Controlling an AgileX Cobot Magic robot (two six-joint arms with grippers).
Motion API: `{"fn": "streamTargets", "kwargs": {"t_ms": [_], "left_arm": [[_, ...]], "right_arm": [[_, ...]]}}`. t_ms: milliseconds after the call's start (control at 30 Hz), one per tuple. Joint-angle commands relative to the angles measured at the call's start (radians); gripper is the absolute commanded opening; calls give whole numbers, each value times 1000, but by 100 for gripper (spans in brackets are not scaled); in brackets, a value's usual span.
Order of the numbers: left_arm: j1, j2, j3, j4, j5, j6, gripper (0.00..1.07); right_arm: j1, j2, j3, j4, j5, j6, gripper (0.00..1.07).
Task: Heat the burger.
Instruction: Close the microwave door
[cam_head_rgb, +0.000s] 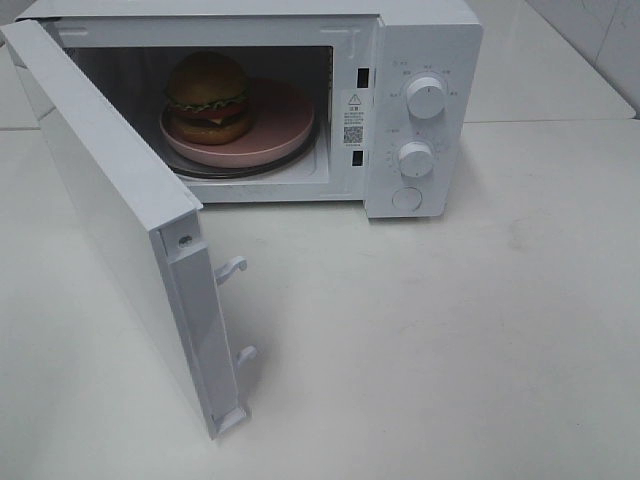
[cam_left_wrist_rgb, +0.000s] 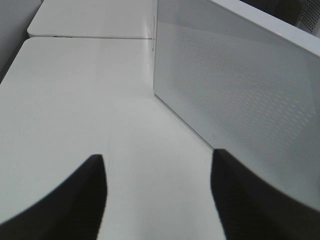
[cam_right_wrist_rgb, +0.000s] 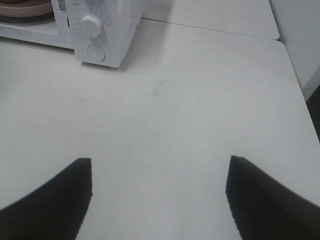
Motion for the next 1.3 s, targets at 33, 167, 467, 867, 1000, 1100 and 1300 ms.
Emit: {"fn": "streamTargets", "kwargs": {"t_ms": [33, 167, 467, 867, 1000, 1100, 1300], "left_arm": [[-5, 91, -7, -9, -121, 0, 23], [-5, 167, 4, -16, -225, 10, 0], [-5, 301, 132, -29, -628, 112, 0], [-5, 536, 276, 1, -1154, 142, 0], [-5, 625, 276, 46, -1204, 114, 0], [-5, 709, 276, 94, -1255, 44, 0], [-5, 870, 276, 314, -1416, -153, 0]], "right_arm": [[-6, -27, 3, 3, -9, -7, 73], [-6, -27, 3, 3, -9, -7, 73], [-6, -27, 3, 3, -9, -7, 73], [-6, -27, 3, 3, -9, -7, 73], [-6, -27, 3, 3, -9, -7, 73], [-6, -27, 3, 3, -9, -7, 73], [-6, -27, 3, 3, -9, -7, 73]]}}
